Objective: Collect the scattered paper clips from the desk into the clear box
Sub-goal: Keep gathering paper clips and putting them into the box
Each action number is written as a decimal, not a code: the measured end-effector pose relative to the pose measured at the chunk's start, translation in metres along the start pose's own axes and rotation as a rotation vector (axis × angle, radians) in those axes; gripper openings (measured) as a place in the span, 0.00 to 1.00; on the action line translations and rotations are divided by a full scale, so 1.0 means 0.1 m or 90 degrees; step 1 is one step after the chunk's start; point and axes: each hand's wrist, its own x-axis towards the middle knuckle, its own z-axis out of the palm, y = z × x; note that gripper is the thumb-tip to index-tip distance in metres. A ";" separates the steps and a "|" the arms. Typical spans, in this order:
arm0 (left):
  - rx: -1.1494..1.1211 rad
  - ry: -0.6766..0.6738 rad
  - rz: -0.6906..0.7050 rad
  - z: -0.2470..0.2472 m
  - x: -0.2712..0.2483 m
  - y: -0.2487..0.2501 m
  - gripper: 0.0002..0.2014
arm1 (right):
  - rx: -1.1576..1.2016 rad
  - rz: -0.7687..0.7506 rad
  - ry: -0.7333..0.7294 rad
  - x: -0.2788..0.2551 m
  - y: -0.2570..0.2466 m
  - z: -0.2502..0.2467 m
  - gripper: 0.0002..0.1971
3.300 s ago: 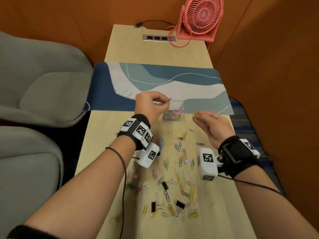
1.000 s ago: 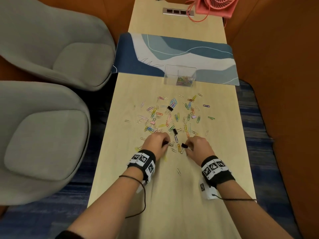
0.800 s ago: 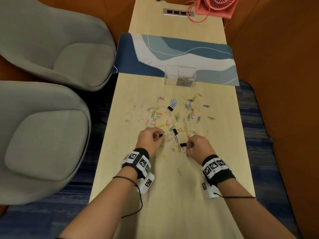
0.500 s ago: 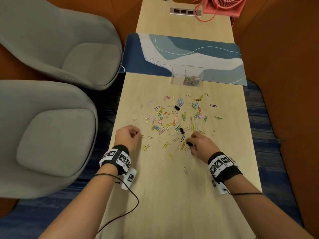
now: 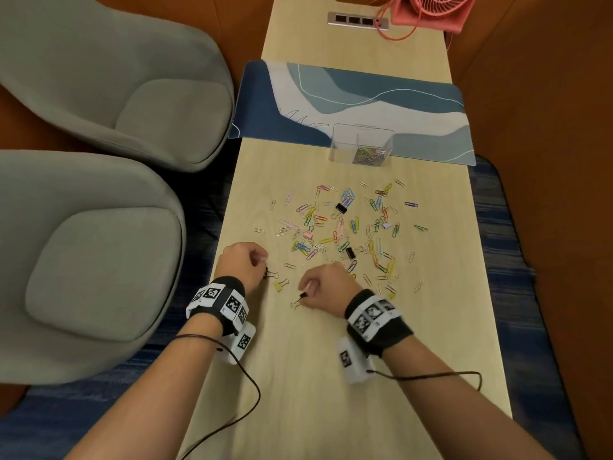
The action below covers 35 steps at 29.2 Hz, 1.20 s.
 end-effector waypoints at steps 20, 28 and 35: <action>0.222 -0.099 0.289 0.37 0.63 0.85 0.06 | -0.235 0.077 0.198 0.23 0.74 -0.32 0.13; 0.000 -0.068 0.236 0.30 0.57 0.80 0.15 | -0.240 0.074 0.231 0.17 0.78 -0.48 0.11; -0.056 -0.063 0.199 -0.08 0.34 0.47 0.11 | 0.031 0.003 0.115 0.04 0.17 -0.13 0.05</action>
